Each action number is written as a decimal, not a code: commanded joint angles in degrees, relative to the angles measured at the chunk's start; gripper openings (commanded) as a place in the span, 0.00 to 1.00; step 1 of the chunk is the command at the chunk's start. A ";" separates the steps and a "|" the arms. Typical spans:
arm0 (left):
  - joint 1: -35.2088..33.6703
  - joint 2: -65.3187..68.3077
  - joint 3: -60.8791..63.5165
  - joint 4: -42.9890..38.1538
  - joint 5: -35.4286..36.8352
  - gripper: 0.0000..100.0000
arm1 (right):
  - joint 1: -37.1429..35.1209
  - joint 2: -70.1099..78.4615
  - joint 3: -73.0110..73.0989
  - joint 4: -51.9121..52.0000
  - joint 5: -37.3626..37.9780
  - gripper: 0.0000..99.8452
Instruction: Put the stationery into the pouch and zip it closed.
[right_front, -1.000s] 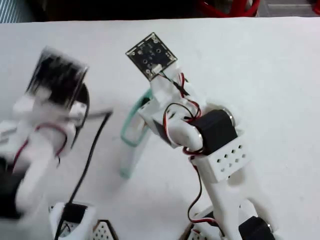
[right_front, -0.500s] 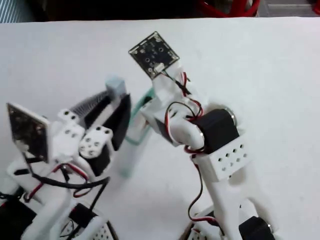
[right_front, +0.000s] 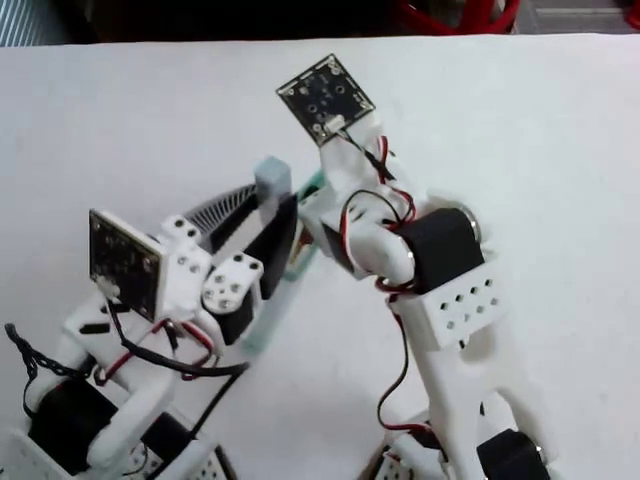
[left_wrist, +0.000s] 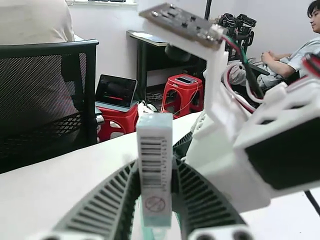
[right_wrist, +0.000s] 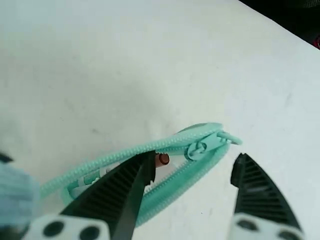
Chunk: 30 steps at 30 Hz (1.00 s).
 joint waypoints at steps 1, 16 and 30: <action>-0.13 -1.10 2.64 -0.53 -0.62 0.03 | -0.04 -1.80 -0.79 -1.36 -0.09 0.25; 4.88 -22.46 15.38 0.70 -3.08 0.03 | -3.30 -1.36 -0.62 -4.35 -4.48 0.25; -2.07 -23.96 16.62 -1.41 -3.43 0.03 | -1.71 -1.80 -0.88 -4.09 -4.48 0.25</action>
